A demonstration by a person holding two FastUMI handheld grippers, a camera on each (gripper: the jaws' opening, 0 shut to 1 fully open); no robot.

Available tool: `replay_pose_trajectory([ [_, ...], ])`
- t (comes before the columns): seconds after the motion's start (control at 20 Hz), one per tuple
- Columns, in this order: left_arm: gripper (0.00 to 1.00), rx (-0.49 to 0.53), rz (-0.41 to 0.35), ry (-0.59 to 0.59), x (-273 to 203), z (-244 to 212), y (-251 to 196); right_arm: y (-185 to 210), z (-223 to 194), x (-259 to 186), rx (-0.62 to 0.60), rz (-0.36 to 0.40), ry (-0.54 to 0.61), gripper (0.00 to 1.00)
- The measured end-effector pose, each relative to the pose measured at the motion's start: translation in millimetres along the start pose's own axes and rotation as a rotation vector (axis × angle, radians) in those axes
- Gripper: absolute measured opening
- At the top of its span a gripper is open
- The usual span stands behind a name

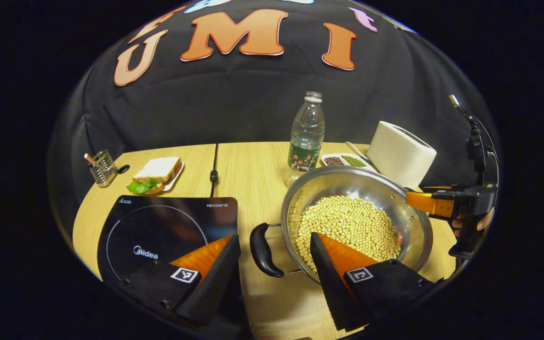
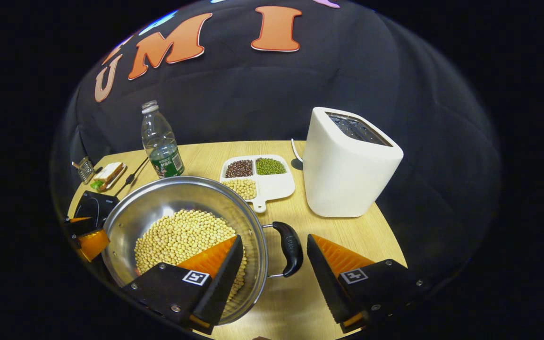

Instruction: First push the handle of the pot to place it horizontally, then grasp the pot with both hands and set it on the induction cooktop.

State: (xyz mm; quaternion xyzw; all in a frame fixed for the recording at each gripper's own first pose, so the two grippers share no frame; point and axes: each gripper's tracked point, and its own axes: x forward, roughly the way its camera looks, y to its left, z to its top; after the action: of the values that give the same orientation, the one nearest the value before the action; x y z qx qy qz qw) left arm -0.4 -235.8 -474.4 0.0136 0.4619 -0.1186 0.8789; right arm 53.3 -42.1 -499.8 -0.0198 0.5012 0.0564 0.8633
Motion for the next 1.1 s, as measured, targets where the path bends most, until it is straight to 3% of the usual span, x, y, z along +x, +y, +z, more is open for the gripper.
replay_pose_trajectory([
  [0.35, 0.98, -0.05, 0.035, -0.002, 13.7, -9.8, -6.3, -1.7, -3.3, 11.6, -0.052, -0.011, -0.021, 0.86],
  [1.1, 0.95, 0.026, 0.064, -0.002, 54.0, -13.5, -10.9, -3.5, -19.0, 18.3, -0.122, -0.055, 0.013, 0.83],
])
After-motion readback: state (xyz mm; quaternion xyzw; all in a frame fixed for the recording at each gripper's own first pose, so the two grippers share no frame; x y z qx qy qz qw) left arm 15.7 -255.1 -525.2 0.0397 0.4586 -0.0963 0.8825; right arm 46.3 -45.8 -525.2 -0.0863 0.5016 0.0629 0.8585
